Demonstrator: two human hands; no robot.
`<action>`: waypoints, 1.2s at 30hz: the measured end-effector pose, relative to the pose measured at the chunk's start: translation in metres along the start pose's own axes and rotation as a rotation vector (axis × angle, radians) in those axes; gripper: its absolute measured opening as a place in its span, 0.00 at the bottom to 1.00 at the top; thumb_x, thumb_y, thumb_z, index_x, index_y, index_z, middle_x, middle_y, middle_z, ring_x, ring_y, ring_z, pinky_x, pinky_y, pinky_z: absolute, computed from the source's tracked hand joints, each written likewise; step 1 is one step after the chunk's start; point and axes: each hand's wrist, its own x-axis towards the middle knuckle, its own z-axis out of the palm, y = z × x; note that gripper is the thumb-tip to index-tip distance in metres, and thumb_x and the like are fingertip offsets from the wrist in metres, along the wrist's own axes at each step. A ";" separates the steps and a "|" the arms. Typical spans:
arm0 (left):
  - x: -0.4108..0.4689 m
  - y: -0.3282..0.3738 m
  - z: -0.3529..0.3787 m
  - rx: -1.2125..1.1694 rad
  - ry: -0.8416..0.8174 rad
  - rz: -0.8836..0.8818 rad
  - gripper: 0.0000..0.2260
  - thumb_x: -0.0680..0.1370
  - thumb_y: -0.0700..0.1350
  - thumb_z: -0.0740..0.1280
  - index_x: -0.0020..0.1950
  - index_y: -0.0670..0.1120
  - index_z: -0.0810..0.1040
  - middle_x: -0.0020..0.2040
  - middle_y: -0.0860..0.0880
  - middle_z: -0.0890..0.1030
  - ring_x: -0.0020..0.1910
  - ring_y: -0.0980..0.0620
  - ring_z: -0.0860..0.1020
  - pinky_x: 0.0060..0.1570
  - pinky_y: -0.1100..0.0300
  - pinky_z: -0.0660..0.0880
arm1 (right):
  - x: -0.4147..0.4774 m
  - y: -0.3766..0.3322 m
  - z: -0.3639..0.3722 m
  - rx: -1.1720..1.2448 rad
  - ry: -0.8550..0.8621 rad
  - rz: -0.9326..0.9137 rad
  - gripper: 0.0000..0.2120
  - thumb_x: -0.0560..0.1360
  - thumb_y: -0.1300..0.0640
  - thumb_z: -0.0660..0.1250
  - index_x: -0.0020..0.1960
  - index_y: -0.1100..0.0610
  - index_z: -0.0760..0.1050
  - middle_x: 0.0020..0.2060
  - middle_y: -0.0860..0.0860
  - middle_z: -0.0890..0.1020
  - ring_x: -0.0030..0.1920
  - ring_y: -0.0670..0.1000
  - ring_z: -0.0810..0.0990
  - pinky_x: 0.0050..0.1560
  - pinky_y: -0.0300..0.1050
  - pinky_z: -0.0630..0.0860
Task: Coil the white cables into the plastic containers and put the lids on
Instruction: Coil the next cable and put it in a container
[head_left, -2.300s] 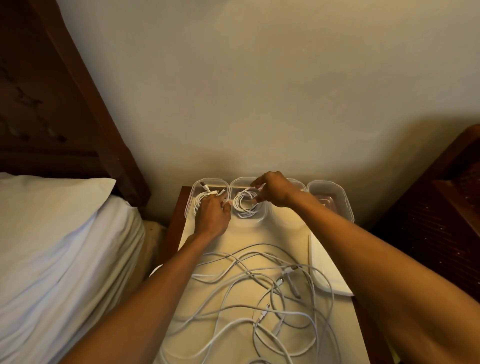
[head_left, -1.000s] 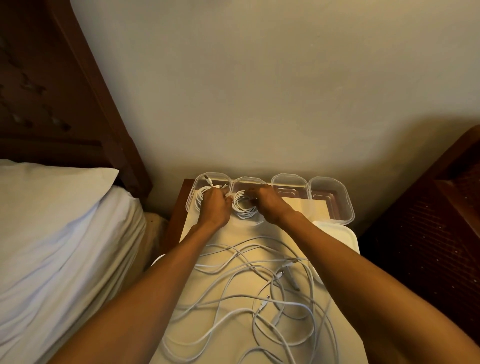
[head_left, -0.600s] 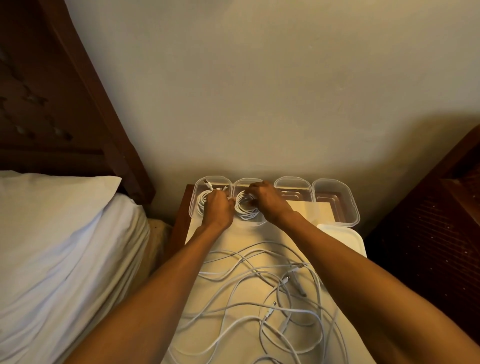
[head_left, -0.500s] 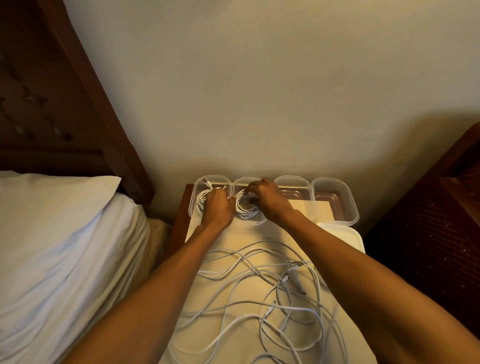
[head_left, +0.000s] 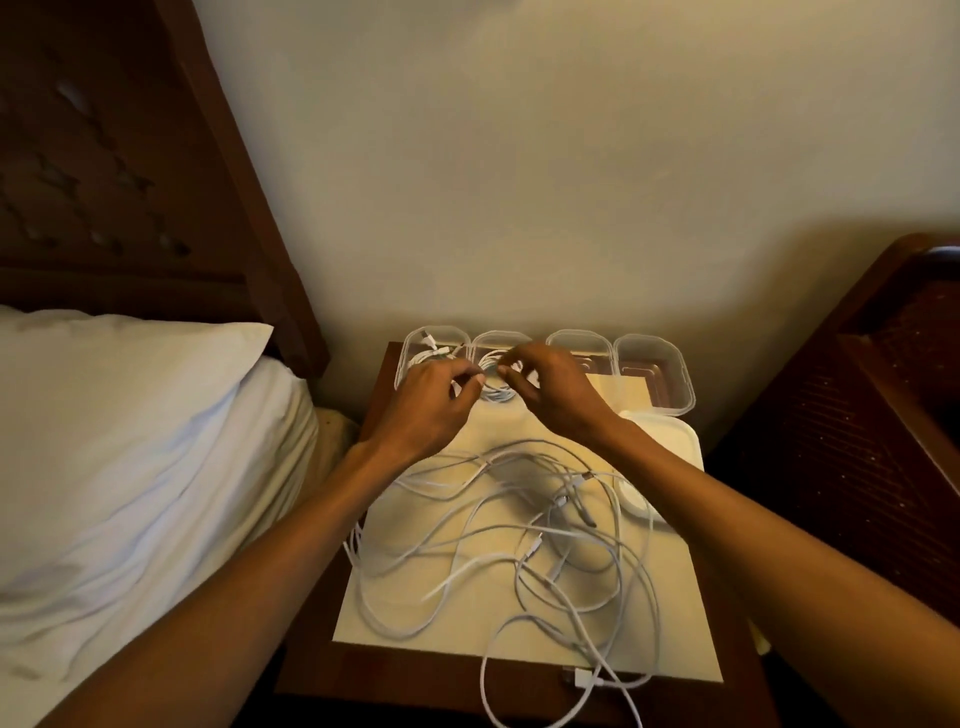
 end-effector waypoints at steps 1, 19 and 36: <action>-0.013 0.004 -0.002 -0.013 -0.056 0.004 0.09 0.82 0.49 0.64 0.52 0.49 0.83 0.46 0.56 0.83 0.41 0.59 0.78 0.41 0.62 0.75 | -0.011 -0.007 -0.005 0.045 -0.053 0.049 0.11 0.80 0.50 0.64 0.50 0.56 0.80 0.45 0.50 0.83 0.42 0.47 0.78 0.40 0.39 0.74; -0.032 0.090 -0.047 -0.005 -0.441 0.044 0.03 0.76 0.48 0.73 0.45 0.50 0.85 0.36 0.52 0.82 0.36 0.57 0.77 0.38 0.59 0.73 | -0.086 -0.089 -0.117 0.390 -0.422 0.472 0.23 0.78 0.40 0.61 0.44 0.62 0.76 0.35 0.53 0.71 0.35 0.51 0.68 0.36 0.44 0.69; 0.030 0.185 -0.160 -0.627 0.276 0.077 0.06 0.80 0.45 0.68 0.48 0.44 0.81 0.36 0.46 0.76 0.32 0.54 0.78 0.43 0.53 0.82 | -0.070 -0.123 -0.170 0.628 -0.218 0.469 0.25 0.78 0.37 0.58 0.44 0.59 0.74 0.40 0.58 0.83 0.41 0.55 0.82 0.47 0.49 0.79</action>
